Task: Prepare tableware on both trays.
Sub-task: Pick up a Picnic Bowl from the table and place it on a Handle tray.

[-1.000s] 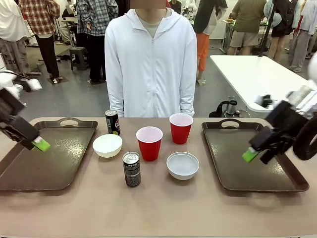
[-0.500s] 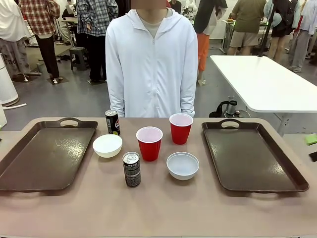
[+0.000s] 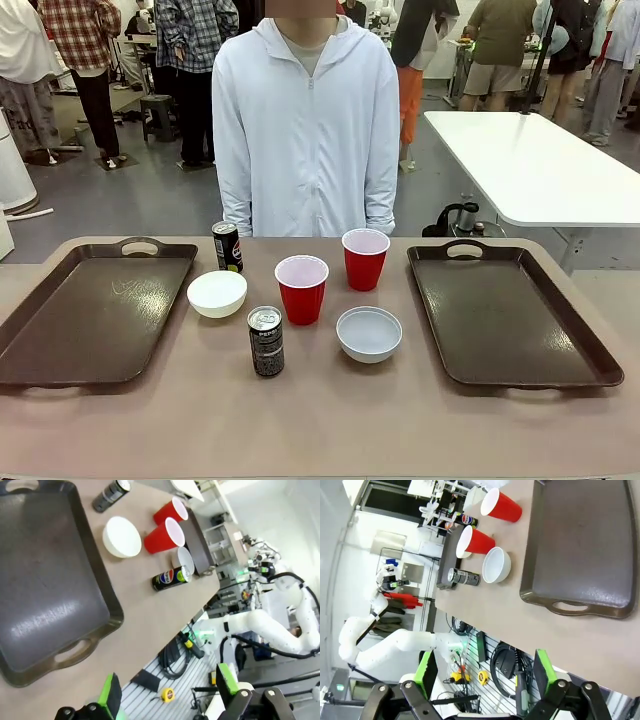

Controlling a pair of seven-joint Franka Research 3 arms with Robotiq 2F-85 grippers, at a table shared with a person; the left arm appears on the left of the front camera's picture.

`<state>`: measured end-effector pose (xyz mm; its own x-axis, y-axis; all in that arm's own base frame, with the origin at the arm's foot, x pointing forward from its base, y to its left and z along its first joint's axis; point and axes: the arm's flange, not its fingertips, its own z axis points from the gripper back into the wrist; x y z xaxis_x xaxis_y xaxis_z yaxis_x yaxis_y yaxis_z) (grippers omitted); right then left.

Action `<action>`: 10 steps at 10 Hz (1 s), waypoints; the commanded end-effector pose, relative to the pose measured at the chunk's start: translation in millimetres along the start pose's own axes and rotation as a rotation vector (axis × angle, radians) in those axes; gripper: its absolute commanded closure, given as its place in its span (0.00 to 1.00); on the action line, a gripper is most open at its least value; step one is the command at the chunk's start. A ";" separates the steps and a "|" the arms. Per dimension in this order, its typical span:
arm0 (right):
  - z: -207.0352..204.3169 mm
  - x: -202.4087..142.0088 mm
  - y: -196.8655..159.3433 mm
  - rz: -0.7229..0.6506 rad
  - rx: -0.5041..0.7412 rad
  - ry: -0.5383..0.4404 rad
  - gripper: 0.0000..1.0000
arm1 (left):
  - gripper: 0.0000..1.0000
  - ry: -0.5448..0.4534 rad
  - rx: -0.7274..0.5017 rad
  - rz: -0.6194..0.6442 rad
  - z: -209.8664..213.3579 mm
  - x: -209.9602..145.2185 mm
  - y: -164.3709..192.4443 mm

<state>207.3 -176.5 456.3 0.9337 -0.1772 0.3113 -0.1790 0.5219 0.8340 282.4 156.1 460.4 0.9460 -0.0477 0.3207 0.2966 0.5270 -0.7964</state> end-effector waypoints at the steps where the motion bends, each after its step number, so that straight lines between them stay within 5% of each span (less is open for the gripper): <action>1: -16.7 -5.7 -1.1 0.005 -0.012 0.040 0.00 | 0.00 -0.045 -0.001 -0.002 -8.7 -6.8 -5.1; 10: -1.8 0.4 -0.7 -0.007 -0.006 0.009 0.00 | 0.00 -0.011 0.001 0.006 -0.5 -2.9 -0.8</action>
<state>208.6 -175.0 454.5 0.9415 -0.1757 0.2875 -0.1526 0.5384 0.8287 280.3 152.5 458.7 0.9493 -0.0269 0.3132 0.2785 0.5337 -0.7985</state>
